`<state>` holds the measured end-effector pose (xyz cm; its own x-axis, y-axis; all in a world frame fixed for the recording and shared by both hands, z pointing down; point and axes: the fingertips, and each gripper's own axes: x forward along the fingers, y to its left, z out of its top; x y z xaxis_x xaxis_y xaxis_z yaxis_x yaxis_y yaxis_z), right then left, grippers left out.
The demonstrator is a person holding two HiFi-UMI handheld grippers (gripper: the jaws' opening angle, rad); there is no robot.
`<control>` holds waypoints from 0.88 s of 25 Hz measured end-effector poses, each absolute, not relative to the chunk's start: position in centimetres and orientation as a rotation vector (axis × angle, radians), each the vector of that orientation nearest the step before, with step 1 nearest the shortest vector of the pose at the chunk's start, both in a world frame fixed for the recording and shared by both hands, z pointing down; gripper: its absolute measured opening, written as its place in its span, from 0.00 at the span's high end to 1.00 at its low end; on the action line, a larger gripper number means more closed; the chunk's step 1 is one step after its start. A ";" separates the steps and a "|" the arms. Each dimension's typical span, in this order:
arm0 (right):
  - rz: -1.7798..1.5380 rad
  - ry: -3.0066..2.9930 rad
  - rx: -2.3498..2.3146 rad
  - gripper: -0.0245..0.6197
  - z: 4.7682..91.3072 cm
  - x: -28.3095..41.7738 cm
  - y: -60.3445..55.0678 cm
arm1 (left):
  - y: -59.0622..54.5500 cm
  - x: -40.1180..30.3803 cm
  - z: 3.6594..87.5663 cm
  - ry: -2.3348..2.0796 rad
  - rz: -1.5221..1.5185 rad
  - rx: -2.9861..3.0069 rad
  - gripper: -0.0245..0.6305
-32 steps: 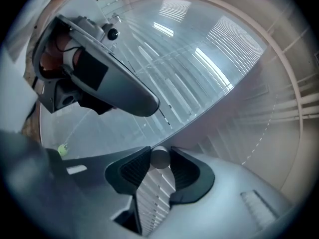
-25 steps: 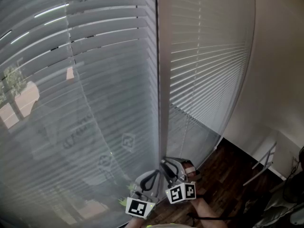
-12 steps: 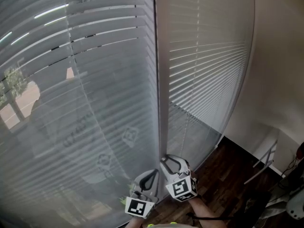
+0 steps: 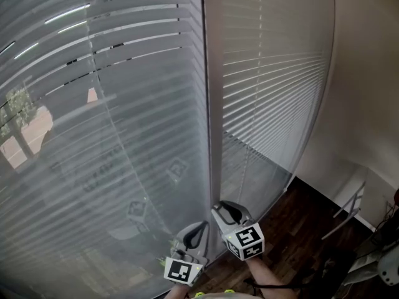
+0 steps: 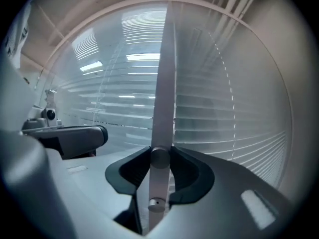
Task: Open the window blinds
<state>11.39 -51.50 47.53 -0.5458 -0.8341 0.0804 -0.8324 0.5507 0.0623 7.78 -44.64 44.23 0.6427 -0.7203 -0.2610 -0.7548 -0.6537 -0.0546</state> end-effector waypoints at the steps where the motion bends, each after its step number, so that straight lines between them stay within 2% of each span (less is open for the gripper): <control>1: 0.004 -2.692 1.447 0.76 47.5 11.4 -51.5 | -44.6 7.8 44.2 1.221 0.326 -2.701 0.97; 9: 0.217 -2.799 1.447 0.76 47.4 11.6 -51.7 | -44.6 7.9 44.1 1.216 0.333 -2.711 0.97; 15: -0.177 -2.611 1.396 0.76 47.2 11.1 -51.1 | -44.4 7.9 43.7 1.197 0.323 -2.691 0.97; 22: -0.802 -2.240 1.165 0.75 46.7 10.1 -49.5 | -44.8 8.0 43.8 1.194 0.308 -2.686 0.97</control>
